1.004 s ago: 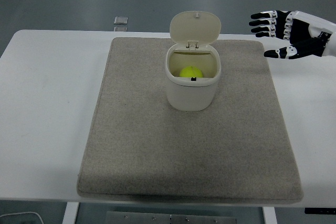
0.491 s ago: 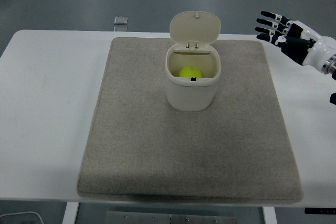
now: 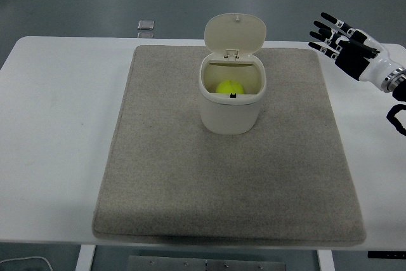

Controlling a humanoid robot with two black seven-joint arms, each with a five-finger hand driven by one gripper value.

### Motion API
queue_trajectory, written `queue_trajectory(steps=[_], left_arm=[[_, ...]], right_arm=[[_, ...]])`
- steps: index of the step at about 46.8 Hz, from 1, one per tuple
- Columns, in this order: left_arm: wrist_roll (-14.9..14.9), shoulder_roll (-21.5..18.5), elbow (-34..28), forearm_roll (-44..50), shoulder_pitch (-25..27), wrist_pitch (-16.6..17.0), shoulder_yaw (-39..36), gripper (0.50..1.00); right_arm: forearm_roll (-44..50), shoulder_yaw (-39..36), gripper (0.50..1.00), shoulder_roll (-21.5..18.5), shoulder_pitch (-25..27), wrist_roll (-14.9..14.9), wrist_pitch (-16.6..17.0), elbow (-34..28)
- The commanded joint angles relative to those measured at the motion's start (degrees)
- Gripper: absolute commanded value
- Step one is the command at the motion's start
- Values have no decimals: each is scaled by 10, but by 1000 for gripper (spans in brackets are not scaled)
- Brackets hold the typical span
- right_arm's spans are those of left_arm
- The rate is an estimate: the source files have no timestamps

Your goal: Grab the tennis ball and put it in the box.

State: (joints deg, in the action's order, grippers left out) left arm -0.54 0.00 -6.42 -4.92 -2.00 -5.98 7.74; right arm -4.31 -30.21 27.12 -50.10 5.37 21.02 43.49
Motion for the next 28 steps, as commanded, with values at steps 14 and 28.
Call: queue_trajectory(steps=[14, 28], left_arm=[[0, 0, 0, 0, 0, 0, 0, 992], [0, 0, 0, 0, 0, 0, 0, 992]], right_arm=[[-23, -4, 913, -5, 2, -33, -19, 0], [-20, -5, 913, -3, 2, -26, -13, 0]])
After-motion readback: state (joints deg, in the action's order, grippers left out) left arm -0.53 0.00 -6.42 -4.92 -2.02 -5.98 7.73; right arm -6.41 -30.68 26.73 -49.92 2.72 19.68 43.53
